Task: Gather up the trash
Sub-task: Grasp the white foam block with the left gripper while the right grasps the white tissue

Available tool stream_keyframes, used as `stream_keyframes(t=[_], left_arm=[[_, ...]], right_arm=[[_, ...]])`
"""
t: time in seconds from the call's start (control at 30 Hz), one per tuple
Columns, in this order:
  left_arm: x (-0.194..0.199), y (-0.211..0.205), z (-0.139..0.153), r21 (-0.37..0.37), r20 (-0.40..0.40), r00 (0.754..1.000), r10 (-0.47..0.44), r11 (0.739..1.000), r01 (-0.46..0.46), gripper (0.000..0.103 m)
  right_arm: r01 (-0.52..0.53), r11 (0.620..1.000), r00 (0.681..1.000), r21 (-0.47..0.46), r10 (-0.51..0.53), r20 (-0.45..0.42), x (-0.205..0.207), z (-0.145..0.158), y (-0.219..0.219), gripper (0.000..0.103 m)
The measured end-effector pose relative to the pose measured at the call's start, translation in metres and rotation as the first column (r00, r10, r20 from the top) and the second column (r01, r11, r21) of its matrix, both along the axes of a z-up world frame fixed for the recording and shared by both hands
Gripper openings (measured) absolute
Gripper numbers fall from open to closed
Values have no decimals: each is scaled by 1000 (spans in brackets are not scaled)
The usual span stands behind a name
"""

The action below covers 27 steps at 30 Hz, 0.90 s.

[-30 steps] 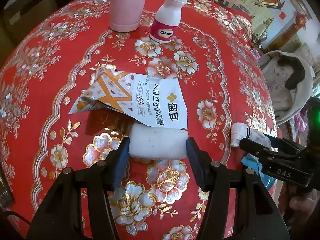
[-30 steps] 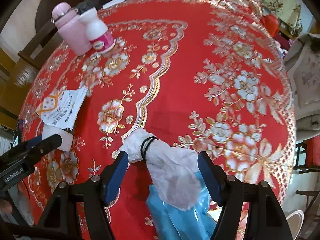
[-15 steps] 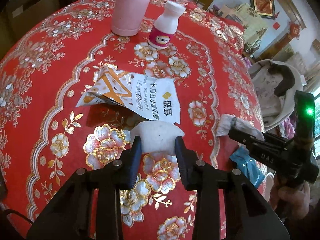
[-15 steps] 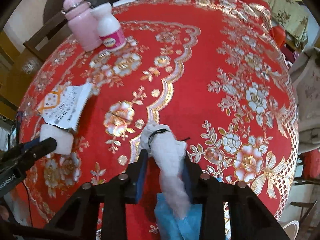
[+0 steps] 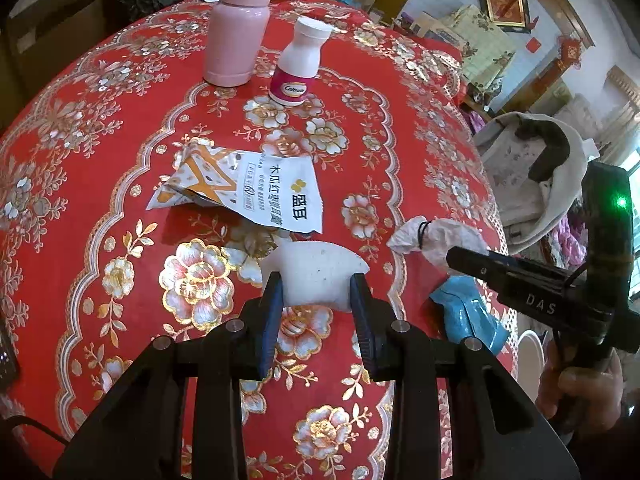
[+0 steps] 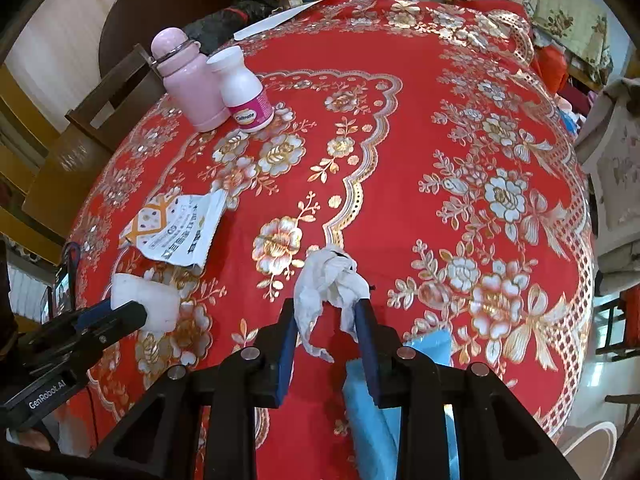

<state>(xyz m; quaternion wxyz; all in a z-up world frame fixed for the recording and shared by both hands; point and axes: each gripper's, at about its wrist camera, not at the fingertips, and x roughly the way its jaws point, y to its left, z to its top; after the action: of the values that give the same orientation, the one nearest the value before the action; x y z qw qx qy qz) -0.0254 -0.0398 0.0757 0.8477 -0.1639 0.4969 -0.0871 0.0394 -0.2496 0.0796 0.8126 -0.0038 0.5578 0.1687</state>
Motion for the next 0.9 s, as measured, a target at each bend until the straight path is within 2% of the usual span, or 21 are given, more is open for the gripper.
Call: stream_keyframes(t=[0.53,0.9], left_arm=[[-23,-14,15,4,34,999,-41,999,41,31],[-39,-12,12,7,13,999,-36,999,36,31]], right_arm=[[38,999,999,35,-39,20,-35,18,-10,28],[103,991,995,90,-104,10,-53,20,-30,28]])
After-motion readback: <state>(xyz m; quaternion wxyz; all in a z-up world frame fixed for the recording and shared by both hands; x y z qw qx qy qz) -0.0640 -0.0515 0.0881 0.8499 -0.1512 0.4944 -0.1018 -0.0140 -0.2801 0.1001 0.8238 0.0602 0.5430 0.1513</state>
